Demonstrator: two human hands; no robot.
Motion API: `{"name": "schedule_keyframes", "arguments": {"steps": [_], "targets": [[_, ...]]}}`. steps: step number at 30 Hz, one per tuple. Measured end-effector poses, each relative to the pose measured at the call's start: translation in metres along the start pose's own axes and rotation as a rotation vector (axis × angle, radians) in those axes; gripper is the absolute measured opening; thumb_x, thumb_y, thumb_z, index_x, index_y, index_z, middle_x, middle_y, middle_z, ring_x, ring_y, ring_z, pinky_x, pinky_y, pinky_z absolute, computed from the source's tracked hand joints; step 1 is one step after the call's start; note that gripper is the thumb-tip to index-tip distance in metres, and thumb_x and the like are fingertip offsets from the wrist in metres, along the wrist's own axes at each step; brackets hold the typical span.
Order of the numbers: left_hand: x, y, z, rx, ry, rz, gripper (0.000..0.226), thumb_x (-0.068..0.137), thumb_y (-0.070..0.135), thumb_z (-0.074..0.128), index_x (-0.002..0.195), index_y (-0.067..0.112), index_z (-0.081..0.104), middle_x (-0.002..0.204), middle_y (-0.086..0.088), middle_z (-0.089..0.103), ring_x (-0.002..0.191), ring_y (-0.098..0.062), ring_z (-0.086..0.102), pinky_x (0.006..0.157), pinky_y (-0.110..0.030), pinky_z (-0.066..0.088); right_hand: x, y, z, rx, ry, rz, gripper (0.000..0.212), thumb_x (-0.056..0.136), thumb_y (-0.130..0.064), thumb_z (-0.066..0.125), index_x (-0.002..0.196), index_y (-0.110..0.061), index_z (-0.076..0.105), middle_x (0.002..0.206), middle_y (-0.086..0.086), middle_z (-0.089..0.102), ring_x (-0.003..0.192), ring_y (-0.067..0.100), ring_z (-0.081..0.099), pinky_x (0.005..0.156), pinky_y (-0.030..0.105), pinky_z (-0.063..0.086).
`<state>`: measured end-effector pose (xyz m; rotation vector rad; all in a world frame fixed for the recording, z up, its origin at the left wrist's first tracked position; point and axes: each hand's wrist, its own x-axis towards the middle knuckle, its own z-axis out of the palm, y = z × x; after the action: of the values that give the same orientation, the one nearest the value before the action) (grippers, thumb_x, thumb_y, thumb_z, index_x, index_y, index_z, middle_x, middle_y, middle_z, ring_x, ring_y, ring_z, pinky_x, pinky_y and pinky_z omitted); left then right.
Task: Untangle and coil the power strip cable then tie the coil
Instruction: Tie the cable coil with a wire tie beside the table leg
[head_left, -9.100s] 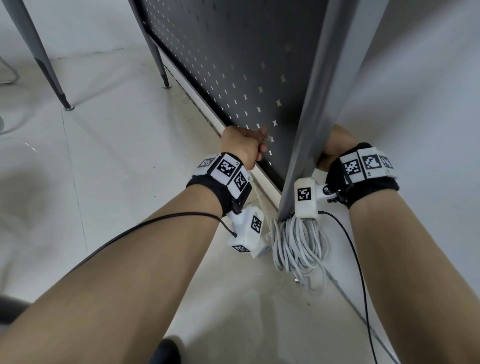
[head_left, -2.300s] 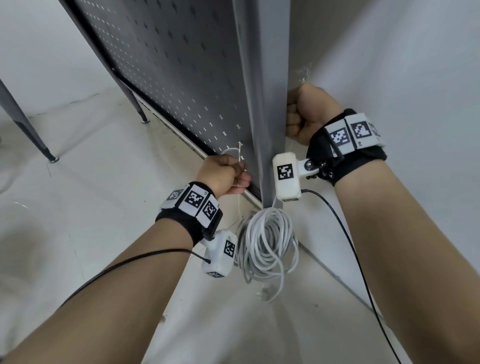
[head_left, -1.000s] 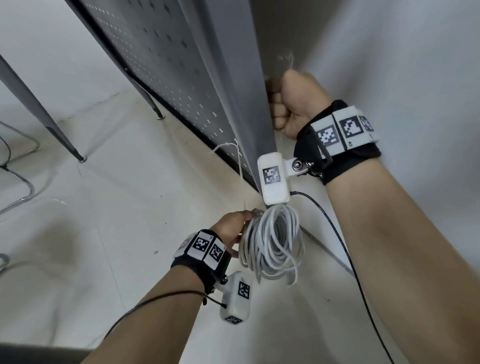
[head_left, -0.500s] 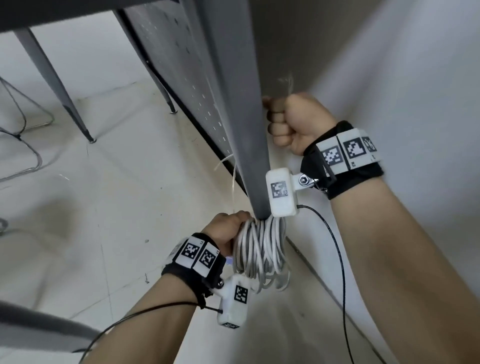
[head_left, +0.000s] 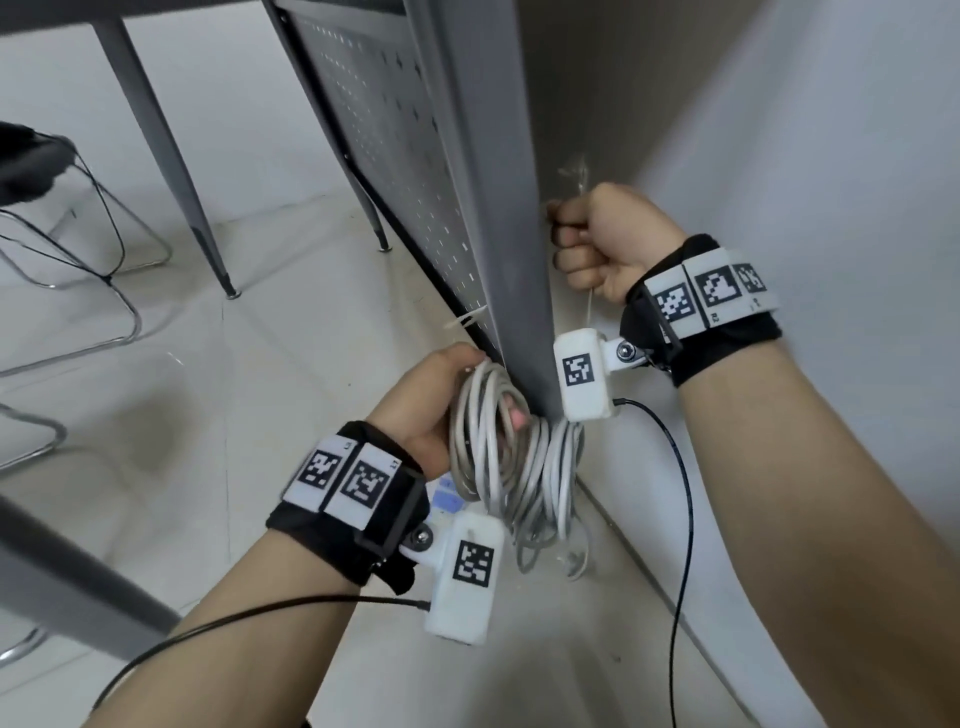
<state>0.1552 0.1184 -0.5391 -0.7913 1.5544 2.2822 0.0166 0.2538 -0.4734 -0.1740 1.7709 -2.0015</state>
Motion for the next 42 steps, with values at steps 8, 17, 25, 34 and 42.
{"name": "schedule_keyframes", "arguments": {"steps": [8, 17, 25, 34, 42], "targets": [[-0.001, -0.001, -0.01, 0.111, 0.024, 0.124, 0.027, 0.092, 0.024, 0.051, 0.082, 0.002, 0.061, 0.071, -0.019, 0.061, 0.057, -0.028, 0.058, 0.063, -0.034, 0.052, 0.002, -0.001, 0.004, 0.054, -0.021, 0.031, 0.03, 0.093, -0.003, 0.03, 0.07, -0.022, 0.033, 0.057, -0.005, 0.016, 0.032, 0.006, 0.014, 0.033, 0.012, 0.012], [0.041, -0.038, -0.018, 0.334, 0.165, 0.022, 0.024, 0.082, 0.013, 0.065, 0.097, -0.006, 0.067, 0.077, -0.019, 0.068, 0.065, -0.028, 0.063, 0.069, -0.036, 0.054, 0.003, -0.002, 0.004, 0.093, -0.031, 0.044, 0.033, 0.092, -0.002, 0.027, 0.067, -0.022, 0.031, 0.048, -0.007, 0.018, 0.031, 0.006, 0.013, 0.033, 0.011, 0.012], [0.061, -0.052, -0.011, 0.322, 0.097, -0.122, 0.048, 0.069, 0.016, 0.075, 0.111, -0.006, 0.065, 0.098, -0.025, 0.072, 0.085, -0.037, 0.071, 0.085, -0.05, 0.057, 0.005, 0.003, 0.003, 0.063, 0.016, 0.03, 0.033, 0.09, 0.0, 0.023, 0.068, -0.025, 0.025, 0.056, -0.005, 0.013, 0.033, 0.006, 0.011, 0.036, 0.01, 0.01], [0.069, -0.063, -0.003, 0.326, 0.099, -0.111, 0.037, 0.084, 0.012, 0.062, 0.117, -0.004, 0.062, 0.107, -0.024, 0.07, 0.09, -0.033, 0.067, 0.082, -0.039, 0.054, 0.002, 0.008, 0.01, 0.102, 0.061, 0.017, 0.035, 0.091, -0.002, 0.019, 0.066, -0.025, 0.026, 0.045, -0.008, 0.017, 0.03, 0.007, 0.011, 0.038, 0.009, 0.01], [0.073, -0.049, -0.004, 0.52, 0.16, -0.034, 0.05, 0.077, 0.031, 0.067, 0.117, 0.004, 0.059, 0.109, -0.014, 0.068, 0.102, -0.029, 0.064, 0.099, -0.045, 0.051, 0.002, 0.009, 0.008, 0.133, 0.052, 0.02, 0.036, 0.092, 0.0, 0.018, 0.067, -0.026, 0.024, 0.042, -0.007, 0.018, 0.03, 0.007, 0.011, 0.038, 0.008, 0.01]]}}
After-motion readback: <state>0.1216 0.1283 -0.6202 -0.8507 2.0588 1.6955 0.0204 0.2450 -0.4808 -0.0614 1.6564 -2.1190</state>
